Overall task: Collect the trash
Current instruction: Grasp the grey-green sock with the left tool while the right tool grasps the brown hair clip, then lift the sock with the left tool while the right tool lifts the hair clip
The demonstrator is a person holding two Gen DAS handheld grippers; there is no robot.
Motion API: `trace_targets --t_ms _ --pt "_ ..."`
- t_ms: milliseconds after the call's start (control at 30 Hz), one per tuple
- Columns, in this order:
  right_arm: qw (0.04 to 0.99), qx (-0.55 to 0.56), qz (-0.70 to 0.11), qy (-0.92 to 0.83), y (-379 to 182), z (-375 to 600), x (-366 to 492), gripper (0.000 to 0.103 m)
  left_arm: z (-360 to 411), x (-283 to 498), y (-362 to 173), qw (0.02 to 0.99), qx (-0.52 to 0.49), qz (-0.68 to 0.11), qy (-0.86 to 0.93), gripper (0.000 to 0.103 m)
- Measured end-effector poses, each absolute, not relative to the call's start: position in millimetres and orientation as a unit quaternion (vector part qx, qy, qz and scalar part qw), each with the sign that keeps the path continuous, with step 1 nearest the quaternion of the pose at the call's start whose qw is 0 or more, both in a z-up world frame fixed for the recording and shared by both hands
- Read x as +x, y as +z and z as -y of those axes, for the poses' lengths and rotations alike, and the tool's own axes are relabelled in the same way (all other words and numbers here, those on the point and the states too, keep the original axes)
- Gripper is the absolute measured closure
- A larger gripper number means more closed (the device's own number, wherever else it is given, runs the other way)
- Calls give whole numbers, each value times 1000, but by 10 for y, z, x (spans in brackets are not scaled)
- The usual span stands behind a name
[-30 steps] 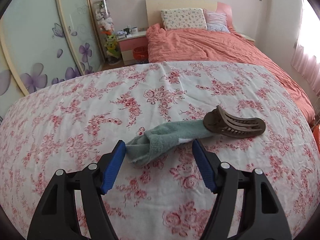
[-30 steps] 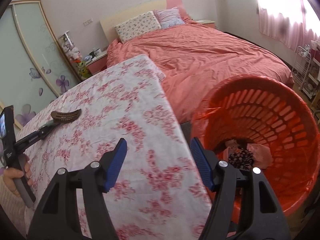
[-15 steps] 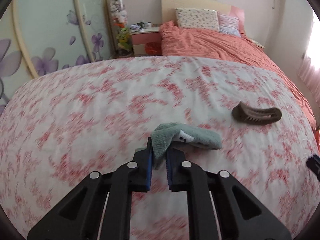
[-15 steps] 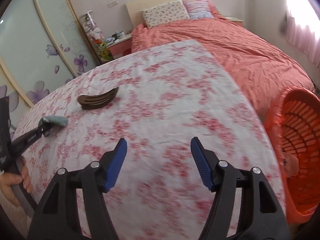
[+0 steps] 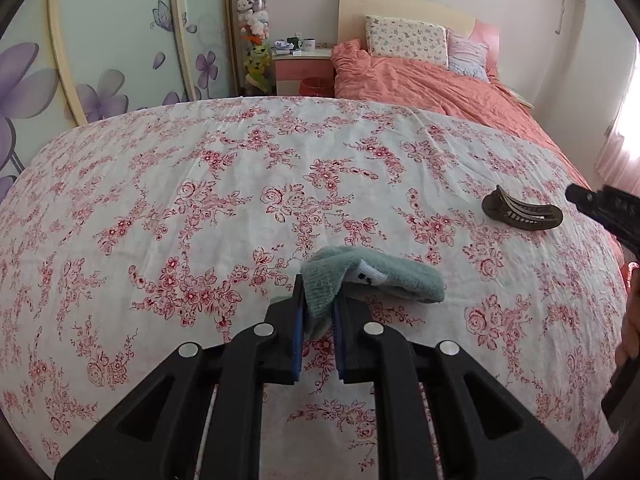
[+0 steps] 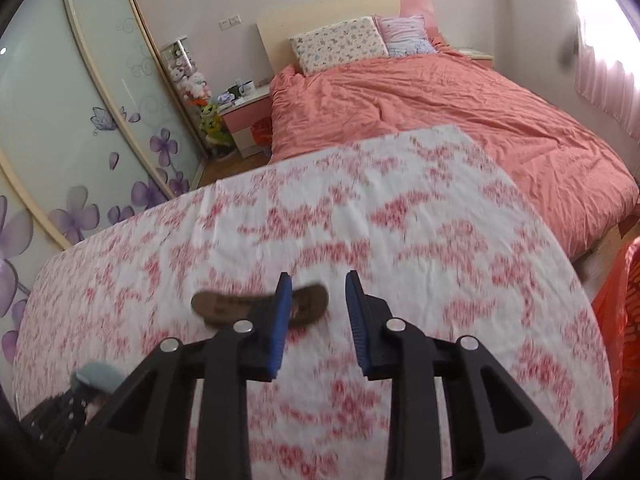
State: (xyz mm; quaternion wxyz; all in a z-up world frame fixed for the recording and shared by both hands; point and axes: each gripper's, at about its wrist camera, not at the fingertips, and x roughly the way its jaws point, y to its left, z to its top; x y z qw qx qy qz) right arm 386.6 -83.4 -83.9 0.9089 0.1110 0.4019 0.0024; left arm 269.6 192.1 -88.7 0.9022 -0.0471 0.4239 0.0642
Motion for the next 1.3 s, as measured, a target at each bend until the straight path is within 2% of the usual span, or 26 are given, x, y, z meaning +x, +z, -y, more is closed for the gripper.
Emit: trace_targets --t_ms 167,300,433,533,600,667,733,867,900,933,1300 --pt "891 77 -448 -3 -1013 844 4127 76 -1936 2702 -899 902 -50 -424 63 91" --pt "873 63 -480 66 -1089 769 3898 81 -1943 2686 -901 903 -52 -423 61 91" --pt "880 50 -464 86 -1041 741 3627 81 -1942 2684 -903 903 -50 -422 60 90" --pt "885 80 -452 82 -1003 753 3680 77 -1936 2690 -903 903 -52 -422 63 90" --pt "885 94 -449 78 -1001 725 3750 65 -1935 2686 -906 903 -54 -422 63 90" --pt "889 95 -441 75 -997 670 3827 58 -1941 2694 -911 903 -54 -422 63 90" --pt "893 79 -438 65 -1023 585 3919 56 -1937 2707 -913 903 -53 -422 63 90" --pt "893 58 -443 48 -1120 477 4092 58 -1930 2718 -913 903 -54 -421 65 90" --pt "893 57 -445 45 -1141 469 4116 68 -1930 2719 -913 903 -55 -421 65 90" --pt "893 54 -444 39 -1163 465 4119 73 -1932 2720 -914 903 -56 -421 64 90" --pt "893 61 -446 22 -1124 971 3226 74 -1741 2529 -899 901 -82 -425 13 90"
